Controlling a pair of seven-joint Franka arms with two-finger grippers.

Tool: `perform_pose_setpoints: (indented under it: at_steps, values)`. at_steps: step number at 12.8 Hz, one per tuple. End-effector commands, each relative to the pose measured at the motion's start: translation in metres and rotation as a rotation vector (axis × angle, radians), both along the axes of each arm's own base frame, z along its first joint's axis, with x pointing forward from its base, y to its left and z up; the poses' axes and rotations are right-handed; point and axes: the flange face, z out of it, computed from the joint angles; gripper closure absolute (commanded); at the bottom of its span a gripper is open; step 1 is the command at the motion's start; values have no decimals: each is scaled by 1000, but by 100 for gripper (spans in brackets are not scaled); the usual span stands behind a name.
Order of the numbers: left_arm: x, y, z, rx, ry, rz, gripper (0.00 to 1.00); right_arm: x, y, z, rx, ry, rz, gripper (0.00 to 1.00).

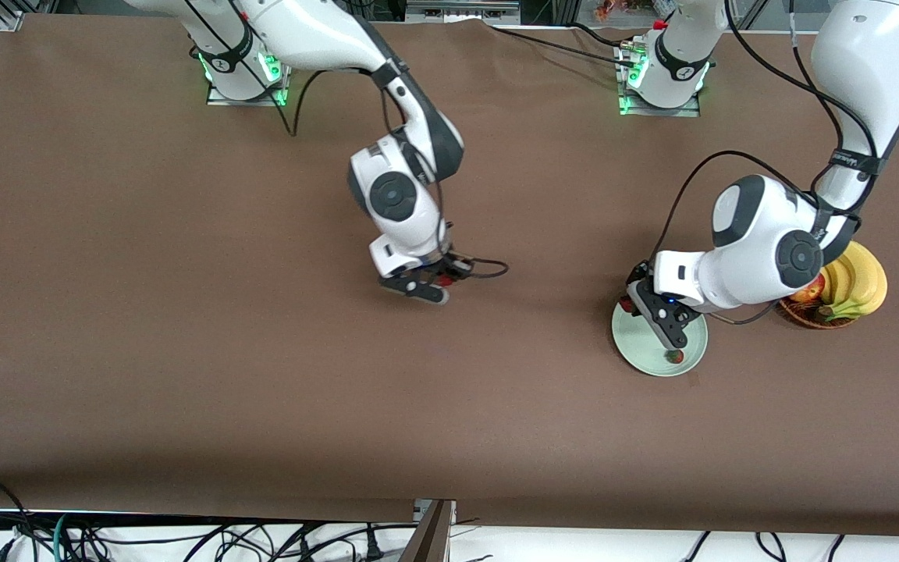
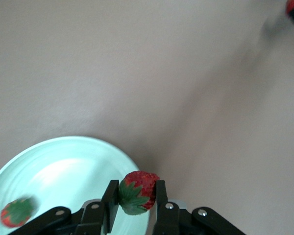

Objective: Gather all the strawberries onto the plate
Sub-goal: 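Place the left gripper's strawberry on the plate while the right gripper grasps another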

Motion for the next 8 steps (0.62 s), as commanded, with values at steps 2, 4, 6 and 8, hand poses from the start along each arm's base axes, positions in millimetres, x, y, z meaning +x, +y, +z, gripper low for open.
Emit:
perform_pose_setpoints:
  at_steps: [2,4,6,8]
  values:
    - [6,29,12,-94,-6,-41,87,-15,44,-24,81,-25,-116,60]
    - [5,30,11,-98,-1,-43,39,-17,47,-22,88,-32,-117,0]
    - [3,32,5,-105,28,-48,0,-13,45,-8,94,-46,-114,0]
    - [-4,25,6,-160,95,-22,0,9,22,26,35,-48,-103,0]
